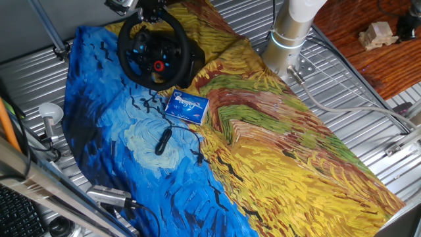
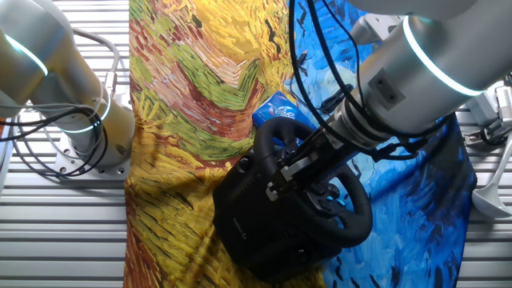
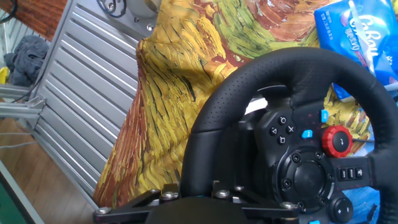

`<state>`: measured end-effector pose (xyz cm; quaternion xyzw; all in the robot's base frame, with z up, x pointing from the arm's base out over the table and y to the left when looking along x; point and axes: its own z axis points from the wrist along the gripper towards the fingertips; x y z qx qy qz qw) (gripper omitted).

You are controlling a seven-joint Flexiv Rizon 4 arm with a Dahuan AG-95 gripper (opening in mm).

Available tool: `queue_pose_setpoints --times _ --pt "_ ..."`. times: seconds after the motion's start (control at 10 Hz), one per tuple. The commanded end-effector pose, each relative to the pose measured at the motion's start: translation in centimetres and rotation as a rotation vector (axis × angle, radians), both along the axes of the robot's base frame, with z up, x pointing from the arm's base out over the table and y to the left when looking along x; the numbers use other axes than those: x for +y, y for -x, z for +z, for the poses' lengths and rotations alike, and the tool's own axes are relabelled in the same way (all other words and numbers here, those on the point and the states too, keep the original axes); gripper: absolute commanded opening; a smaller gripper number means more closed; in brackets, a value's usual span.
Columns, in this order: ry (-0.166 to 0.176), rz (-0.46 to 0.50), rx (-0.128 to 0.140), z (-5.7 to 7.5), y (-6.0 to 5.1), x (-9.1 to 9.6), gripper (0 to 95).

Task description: Rotate the steering wheel 90 degrees counterclockwise

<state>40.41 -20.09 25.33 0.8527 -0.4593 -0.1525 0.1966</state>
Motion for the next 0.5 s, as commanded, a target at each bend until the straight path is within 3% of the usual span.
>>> queue_pose_setpoints --times 0.1,0.3,0.5 --pt "-0.011 0.032 -0.009 0.0 0.0 -0.1 0.0" --pt "-0.025 0.055 -0.011 0.1 -0.1 -0.7 0.0" --pt "-0.053 0.076 -0.033 0.1 -0.2 -1.2 0.0"
